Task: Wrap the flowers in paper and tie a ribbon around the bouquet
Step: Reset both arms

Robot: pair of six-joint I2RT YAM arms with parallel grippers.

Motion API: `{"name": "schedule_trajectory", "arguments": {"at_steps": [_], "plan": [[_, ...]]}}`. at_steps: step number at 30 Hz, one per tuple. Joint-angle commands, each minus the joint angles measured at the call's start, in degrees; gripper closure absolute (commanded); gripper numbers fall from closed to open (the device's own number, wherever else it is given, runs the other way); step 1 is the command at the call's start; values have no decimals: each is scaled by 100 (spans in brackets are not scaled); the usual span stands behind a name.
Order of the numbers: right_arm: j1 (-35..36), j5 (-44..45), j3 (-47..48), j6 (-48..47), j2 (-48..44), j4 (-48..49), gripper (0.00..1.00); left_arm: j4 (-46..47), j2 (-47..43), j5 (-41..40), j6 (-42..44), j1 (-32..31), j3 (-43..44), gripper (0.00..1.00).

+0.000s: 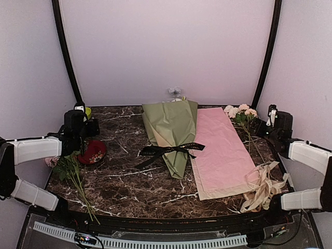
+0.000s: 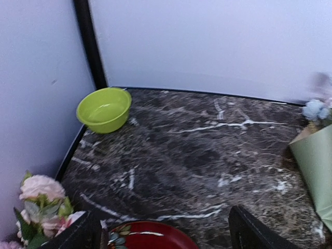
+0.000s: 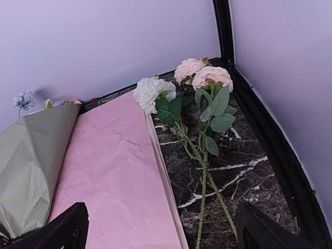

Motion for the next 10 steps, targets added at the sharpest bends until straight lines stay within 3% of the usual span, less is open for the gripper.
{"name": "schedule_trajectory", "arguments": {"at_steps": [1,10], "plan": [[9,707,-220,305,22,693,1,-475,-69,-1111,-690,229,-303,12],[5,777,-535,150,-76,1125,1,-45,-28,-1421,-593,236,-602,11]]}}
